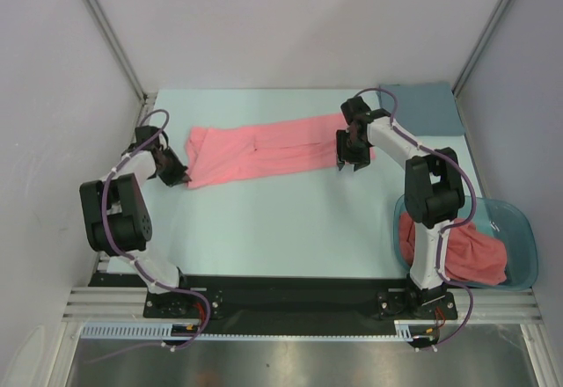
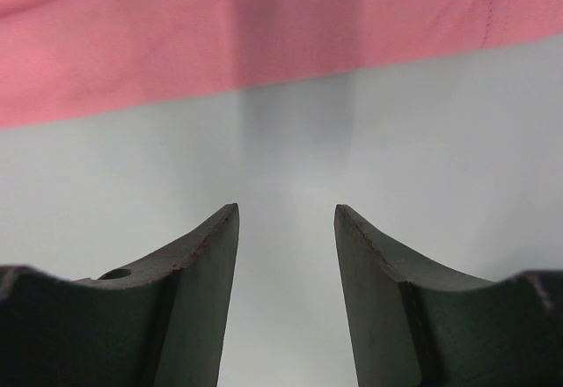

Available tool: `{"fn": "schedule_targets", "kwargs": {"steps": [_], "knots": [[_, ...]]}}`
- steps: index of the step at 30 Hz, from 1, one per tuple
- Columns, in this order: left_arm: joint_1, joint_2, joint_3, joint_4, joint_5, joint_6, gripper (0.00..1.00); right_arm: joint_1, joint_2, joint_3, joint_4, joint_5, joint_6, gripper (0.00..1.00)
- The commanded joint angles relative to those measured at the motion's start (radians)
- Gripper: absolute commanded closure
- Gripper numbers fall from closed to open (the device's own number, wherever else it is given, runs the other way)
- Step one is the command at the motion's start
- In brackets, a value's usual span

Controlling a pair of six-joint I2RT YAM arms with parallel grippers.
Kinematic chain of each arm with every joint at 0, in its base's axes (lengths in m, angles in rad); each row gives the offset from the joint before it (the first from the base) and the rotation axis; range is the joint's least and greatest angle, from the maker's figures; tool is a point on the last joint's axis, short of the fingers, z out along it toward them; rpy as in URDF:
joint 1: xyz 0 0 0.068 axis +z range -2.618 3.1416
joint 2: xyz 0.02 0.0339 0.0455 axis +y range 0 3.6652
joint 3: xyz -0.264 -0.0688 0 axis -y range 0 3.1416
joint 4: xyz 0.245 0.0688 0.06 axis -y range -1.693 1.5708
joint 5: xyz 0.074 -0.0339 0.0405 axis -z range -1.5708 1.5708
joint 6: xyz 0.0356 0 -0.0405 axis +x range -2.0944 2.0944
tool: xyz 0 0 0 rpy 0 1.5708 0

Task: Fold and stack the t-shirts
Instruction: Fold the tshirt

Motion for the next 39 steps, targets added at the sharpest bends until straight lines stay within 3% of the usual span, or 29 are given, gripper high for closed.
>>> {"fn": "schedule_targets", "kwargs": {"steps": [1, 5, 19, 32, 35, 39], "knots": [[0.01, -0.082, -0.054, 0.024, 0.0, -0.022, 1.0, 0.006, -0.041, -0.005, 0.009, 0.012, 0.0, 0.46], [0.008, -0.089, -0.082, 0.043, -0.003, -0.031, 1.0, 0.006, -0.036, -0.007, 0.013, 0.009, 0.003, 0.46], [0.01, 0.08, 0.154, -0.003, -0.047, 0.044, 1.0, 0.009, -0.024, 0.009, 0.001, 0.012, -0.012, 0.46], [0.007, 0.209, 0.218, -0.034, -0.016, 0.067, 0.99, 0.007, -0.012, 0.015, 0.0, 0.007, -0.009, 0.46], [0.007, 0.221, 0.231, -0.049, -0.026, 0.067, 0.94, 0.007, -0.012, 0.013, 0.001, 0.006, -0.008, 0.46], [0.005, 0.145, 0.205, -0.03, -0.082, 0.049, 0.66, 0.006, -0.007, 0.016, 0.003, 0.007, -0.004, 0.46]]}}
